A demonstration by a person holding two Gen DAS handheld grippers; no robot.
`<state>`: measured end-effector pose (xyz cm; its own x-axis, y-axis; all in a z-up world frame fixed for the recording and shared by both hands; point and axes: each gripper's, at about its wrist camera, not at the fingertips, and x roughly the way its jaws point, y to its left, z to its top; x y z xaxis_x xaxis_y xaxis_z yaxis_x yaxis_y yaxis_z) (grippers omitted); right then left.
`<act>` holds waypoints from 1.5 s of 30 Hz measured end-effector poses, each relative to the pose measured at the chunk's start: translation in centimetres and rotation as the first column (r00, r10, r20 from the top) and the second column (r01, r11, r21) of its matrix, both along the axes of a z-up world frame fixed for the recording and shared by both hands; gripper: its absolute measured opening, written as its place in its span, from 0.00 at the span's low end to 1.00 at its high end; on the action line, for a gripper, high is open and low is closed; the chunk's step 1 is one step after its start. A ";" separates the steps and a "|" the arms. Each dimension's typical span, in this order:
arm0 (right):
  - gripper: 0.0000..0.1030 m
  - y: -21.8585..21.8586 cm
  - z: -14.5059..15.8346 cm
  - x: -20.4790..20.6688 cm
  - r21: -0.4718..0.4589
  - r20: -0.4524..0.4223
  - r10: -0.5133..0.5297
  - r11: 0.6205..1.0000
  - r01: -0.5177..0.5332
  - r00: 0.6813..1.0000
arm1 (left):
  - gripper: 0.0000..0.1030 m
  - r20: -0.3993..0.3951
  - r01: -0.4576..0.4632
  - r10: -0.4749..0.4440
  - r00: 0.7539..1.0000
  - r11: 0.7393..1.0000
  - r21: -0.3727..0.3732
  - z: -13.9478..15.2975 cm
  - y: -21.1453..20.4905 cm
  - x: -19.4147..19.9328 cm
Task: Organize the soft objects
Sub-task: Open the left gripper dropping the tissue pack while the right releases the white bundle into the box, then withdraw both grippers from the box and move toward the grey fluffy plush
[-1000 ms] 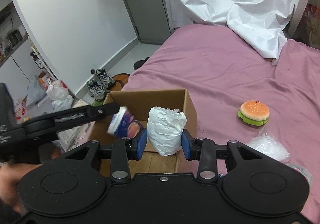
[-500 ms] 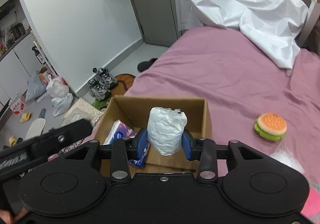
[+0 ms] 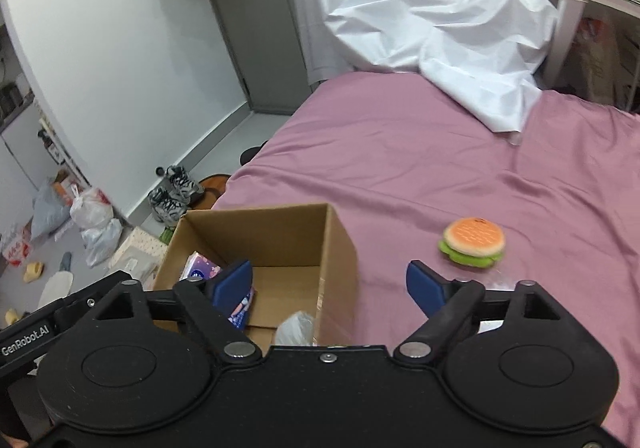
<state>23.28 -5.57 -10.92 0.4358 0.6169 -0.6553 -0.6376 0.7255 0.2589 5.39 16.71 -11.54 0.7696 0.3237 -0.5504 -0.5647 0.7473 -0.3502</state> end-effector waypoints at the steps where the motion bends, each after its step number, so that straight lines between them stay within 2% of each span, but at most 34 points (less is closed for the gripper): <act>1: 0.91 -0.5 0.1 -0.1 0.004 -0.001 -0.005 1.000 0.005 1.000 | 0.89 -0.003 0.013 -0.013 1.000 1.000 0.003 0.1 -0.2 0.0; 12: 1.00 -5.1 0.8 -1.8 0.019 0.050 0.023 1.000 -0.024 0.998 | 0.92 -0.026 0.081 -0.080 0.996 0.996 0.040 1.6 -4.1 0.1; 21: 1.00 -8.5 1.2 -2.0 0.041 0.045 -0.008 0.999 0.007 0.999 | 0.92 -0.095 0.165 -0.153 0.984 0.978 0.125 2.7 -7.1 0.3; 28: 1.00 -11.0 0.9 -2.3 0.033 0.048 -0.028 0.999 0.026 0.998 | 0.92 -0.122 0.215 -0.198 0.973 0.965 0.150 2.9 -8.5 0.5; 34: 1.00 -13.0 0.6 -2.7 0.025 0.035 -0.044 0.999 0.043 0.998 | 0.92 -0.135 0.304 -0.285 0.949 0.941 0.151 3.0 -9.9 0.6; 39: 1.00 -14.4 0.5 -3.1 0.022 0.020 -0.064 0.998 0.064 0.998 | 0.92 -0.163 0.389 -0.364 0.917 0.906 0.168 2.9 -11.4 0.7; 45: 1.00 -15.9 0.1 -3.7 0.018 0.011 -0.090 0.996 0.090 0.996 | 0.92 -0.187 0.449 -0.423 0.887 0.883 0.135 2.1 -12.5 1.1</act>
